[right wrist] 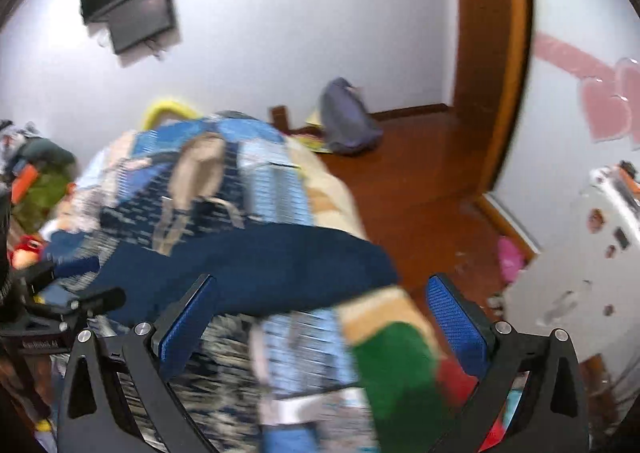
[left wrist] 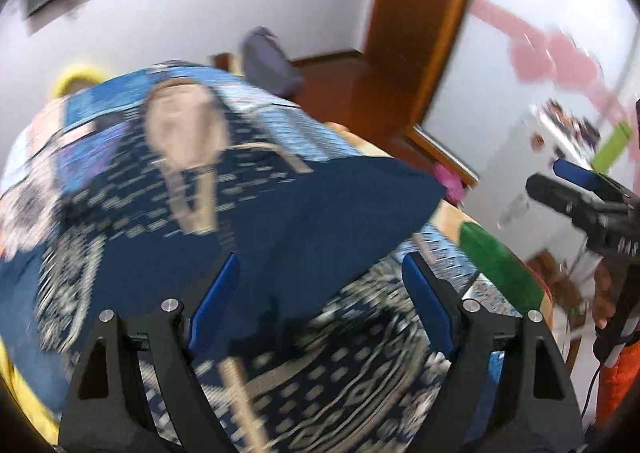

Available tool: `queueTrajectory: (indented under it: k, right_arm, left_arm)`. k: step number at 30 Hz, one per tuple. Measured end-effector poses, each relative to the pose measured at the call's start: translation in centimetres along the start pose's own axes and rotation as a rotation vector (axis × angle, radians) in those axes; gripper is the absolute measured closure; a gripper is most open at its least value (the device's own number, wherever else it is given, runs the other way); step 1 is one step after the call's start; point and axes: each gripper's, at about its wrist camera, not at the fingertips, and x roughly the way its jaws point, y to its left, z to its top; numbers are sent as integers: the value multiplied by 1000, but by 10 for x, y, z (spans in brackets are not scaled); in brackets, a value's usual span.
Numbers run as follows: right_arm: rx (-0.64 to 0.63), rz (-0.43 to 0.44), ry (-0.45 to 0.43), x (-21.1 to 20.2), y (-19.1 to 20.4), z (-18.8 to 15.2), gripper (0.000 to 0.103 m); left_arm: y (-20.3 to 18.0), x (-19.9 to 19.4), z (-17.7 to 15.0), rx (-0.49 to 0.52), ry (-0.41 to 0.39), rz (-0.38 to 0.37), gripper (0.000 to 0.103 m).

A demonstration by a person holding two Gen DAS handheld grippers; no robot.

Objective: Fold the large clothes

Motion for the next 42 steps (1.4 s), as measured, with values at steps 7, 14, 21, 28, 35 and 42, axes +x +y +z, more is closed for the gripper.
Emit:
queueTrajectory:
  k: [7,14,21,28,35,42]
  right_arm:
    - [70,-78,110,39,-48,-40,0]
    - [150,-83,178,63,-72,-68,0]
    - [162,-101,190,69,-76,-67,0]
    - [119,-89,171,63,-57,-55,0]
    - [44,-21,141,63,-6,-38,0]
    - [-98,61,136,80,71,-23,0]
  left_arm:
    - [-70,97,26,168,141,-38,20]
    - [-105,151,32,258,200,-93,30]
    - [-105,172,34,303,194,-26,69]
    - [-30,115,60,38,81,-83,94]
    - [67,-8,65,-99,-133,-19,94]
    - [166,-80,17,-227,-210,116,94]
